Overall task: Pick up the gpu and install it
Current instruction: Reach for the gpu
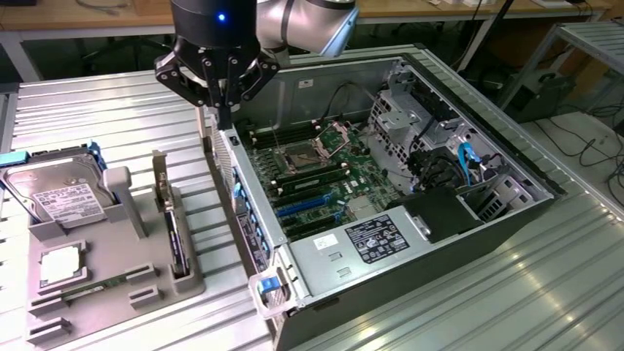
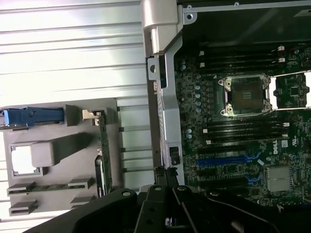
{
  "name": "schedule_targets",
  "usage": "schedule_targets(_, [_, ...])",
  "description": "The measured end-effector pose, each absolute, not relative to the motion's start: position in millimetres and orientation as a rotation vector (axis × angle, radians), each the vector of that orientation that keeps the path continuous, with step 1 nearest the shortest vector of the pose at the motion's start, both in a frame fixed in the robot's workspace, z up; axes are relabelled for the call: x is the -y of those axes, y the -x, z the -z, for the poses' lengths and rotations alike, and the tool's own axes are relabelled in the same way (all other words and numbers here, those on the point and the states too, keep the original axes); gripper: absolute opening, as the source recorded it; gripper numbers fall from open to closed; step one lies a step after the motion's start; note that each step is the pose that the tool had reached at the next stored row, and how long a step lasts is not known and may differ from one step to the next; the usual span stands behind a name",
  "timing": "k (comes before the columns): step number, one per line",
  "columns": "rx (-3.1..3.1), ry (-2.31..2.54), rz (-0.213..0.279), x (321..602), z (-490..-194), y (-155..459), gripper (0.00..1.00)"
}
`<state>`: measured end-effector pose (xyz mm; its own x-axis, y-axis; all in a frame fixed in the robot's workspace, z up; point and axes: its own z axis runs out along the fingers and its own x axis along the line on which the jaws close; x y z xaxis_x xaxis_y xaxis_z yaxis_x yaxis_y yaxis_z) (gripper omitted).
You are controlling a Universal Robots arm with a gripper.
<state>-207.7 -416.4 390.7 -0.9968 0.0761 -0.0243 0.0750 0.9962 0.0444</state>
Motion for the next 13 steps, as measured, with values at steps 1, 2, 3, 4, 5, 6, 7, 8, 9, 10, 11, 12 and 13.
schedule_targets(1, [-3.113,-0.118,-0.068,416.7,-390.7,208.5,0.11])
schedule_targets(2, [-3.113,-0.118,-0.068,417.0,-390.7,209.2,0.11])
schedule_targets(3, [-3.113,-0.118,-0.068,417.3,-390.7,209.9,0.11])
schedule_targets(4, [-3.113,-0.118,-0.068,417.6,-390.7,210.6,0.11])
schedule_targets(5, [-3.113,-0.118,-0.068,418.0,-390.6,211.6,0.11])
schedule_targets(6, [-3.113,-0.118,-0.068,418.3,-390.6,212.4,0.11])
schedule_targets(7, [-3.113,-0.118,-0.068,418.5,-390.6,213.0,0.11])
schedule_targets(8, [-3.113,-0.118,-0.068,418.8,-390.6,213.9,0.11])
schedule_targets(9, [-3.113,-0.118,-0.068,419.2,-390.6,214.7,0.11])
schedule_targets(10, [-3.113,-0.118,-0.068,419.6,-390.5,215.7,0.11])
schedule_targets(11, [-3.113,-0.118,-0.068,419.9,-390.5,216.3,0.11])
schedule_targets(12, [-3.113,-0.118,-0.068,420.2,-390.5,217.0,0.11])
schedule_targets(13, [-3.113,-0.118,-0.068,420.5,-390.5,217.8,0.11])
